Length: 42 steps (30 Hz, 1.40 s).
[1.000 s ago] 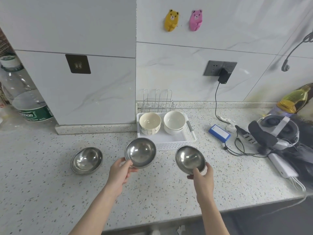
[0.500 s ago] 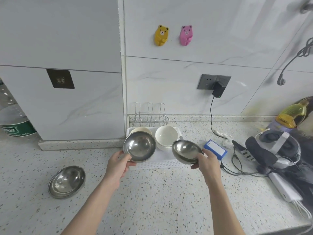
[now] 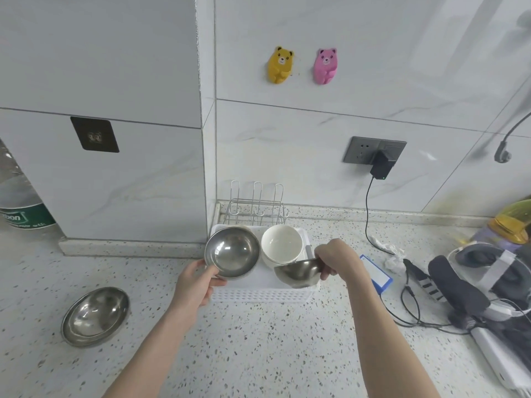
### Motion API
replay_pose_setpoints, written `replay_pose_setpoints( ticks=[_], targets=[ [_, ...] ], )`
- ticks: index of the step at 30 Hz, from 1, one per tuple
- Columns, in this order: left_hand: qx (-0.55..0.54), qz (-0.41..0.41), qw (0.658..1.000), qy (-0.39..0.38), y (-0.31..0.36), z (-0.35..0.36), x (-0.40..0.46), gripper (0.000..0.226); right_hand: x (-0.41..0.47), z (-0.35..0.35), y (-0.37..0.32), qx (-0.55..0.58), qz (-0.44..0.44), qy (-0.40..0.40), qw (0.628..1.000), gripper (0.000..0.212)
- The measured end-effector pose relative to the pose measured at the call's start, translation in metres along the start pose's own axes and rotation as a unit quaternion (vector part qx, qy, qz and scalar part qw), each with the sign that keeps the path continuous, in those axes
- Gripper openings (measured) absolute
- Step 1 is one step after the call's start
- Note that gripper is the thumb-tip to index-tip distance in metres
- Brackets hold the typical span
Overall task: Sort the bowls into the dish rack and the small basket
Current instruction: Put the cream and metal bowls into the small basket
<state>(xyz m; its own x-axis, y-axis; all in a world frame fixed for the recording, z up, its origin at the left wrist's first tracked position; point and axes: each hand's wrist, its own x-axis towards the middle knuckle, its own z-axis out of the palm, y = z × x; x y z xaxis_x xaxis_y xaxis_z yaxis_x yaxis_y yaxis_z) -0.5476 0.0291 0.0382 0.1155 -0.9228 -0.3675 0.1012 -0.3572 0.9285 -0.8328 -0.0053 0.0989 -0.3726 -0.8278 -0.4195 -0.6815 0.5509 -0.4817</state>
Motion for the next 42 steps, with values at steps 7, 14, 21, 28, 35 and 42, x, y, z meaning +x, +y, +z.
replay_pose_setpoints(
  ticks=[7,14,21,28,35,42],
  targets=[
    [-0.008,-0.016,1.0,-0.01,-0.003,-0.004,0.004,0.023,0.025,0.013,0.0,-0.022,0.008,-0.051,0.998,0.024],
    [-0.018,-0.021,1.0,-0.011,-0.002,-0.001,0.005,0.022,0.039,0.011,-0.006,-0.037,0.009,-0.076,0.996,0.026],
    [-0.031,-0.027,0.999,-0.009,-0.002,0.006,0.003,0.018,0.052,0.005,-0.018,-0.088,0.03,-0.088,0.992,0.023],
    [-0.037,-0.04,0.998,-0.021,-0.007,0.01,0.002,0.023,0.062,0.011,-0.011,-0.108,0.047,-0.085,0.989,0.03],
    [-0.043,-0.05,0.998,-0.021,-0.009,0.012,0.003,0.019,0.063,0.025,-0.006,-0.071,0.035,-0.085,0.993,0.03],
    [-0.046,-0.055,0.997,-0.017,-0.011,0.01,0.004,0.017,0.064,0.044,0.0,-0.019,0.009,-0.091,0.996,0.034]
  ],
)
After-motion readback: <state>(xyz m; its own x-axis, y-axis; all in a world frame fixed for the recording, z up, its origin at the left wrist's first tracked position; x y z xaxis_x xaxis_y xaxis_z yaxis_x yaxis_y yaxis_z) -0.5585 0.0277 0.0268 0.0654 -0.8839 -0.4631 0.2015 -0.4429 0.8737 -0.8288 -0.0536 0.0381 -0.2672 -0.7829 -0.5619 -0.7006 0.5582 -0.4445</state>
